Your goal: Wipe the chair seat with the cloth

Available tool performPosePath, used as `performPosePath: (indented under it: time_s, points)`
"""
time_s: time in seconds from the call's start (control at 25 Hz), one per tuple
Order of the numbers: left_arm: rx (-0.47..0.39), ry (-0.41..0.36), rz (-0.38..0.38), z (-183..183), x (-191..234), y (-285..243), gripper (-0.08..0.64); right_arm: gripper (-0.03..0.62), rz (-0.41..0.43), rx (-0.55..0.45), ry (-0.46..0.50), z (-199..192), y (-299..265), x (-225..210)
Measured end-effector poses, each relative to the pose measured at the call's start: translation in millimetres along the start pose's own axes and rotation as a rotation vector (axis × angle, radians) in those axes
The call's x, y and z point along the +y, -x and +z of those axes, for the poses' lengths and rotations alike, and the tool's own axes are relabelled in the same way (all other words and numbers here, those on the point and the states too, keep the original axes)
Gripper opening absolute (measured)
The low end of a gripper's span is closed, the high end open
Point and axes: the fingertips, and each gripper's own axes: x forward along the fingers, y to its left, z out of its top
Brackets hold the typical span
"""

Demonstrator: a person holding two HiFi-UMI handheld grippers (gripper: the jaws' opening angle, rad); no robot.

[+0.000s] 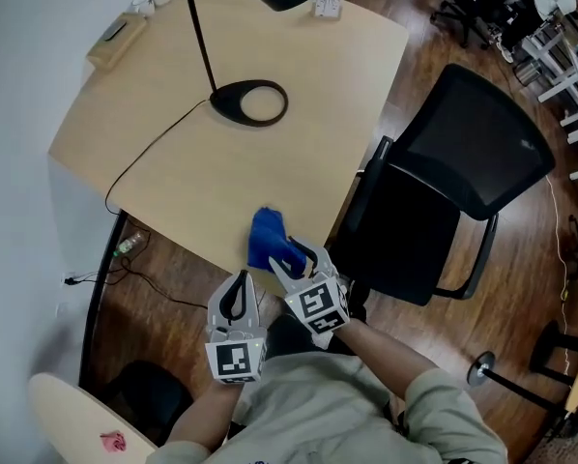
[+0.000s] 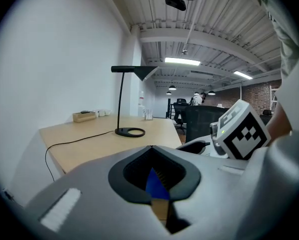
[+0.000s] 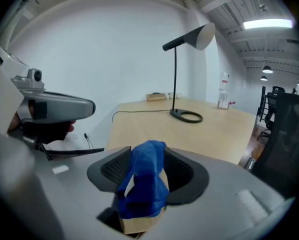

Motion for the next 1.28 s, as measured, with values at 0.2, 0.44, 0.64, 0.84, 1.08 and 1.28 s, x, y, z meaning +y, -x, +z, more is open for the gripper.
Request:
performPosePath:
  time_s: [0.2, 0.44, 0.64, 0.84, 1.08, 1.28]
  points:
    - [0.024, 0.013, 0.015, -14.7, 4.0, -19.0, 0.005, 0.209, 0.029, 0.04, 0.01, -27.8, -36.0, 2.1]
    - [0.071, -0.006, 0.011, -26.2, -5.0, -28.7, 0.005, 0.133, 0.028, 0.009, 0.011, -35.6, -46.2, 3.9]
    - [0.067, -0.054, -0.044, -18.8, -43.5, -45.9, 0.005, 0.114, 0.005, -0.043, -0.042, -33.4, -16.2, -24.1]
    - [0.041, -0.084, -0.12, 10.3, -107.6, -66.7, 0.005, 0.112, -0.097, -0.09, -0.099, -31.8, 47.8, -89.3]
    - [0.014, -0.105, -0.23, 26.2, -205.7, -102.4, 0.005, 0.112, -0.236, -0.101, -0.154, -59.7, 125.3, -182.1]
    - [0.062, -0.11, -0.304, -2.2, -295.1, -136.3, 0.005, 0.11, -0.286, -0.098, -0.21, -108.9, 176.9, -249.8]
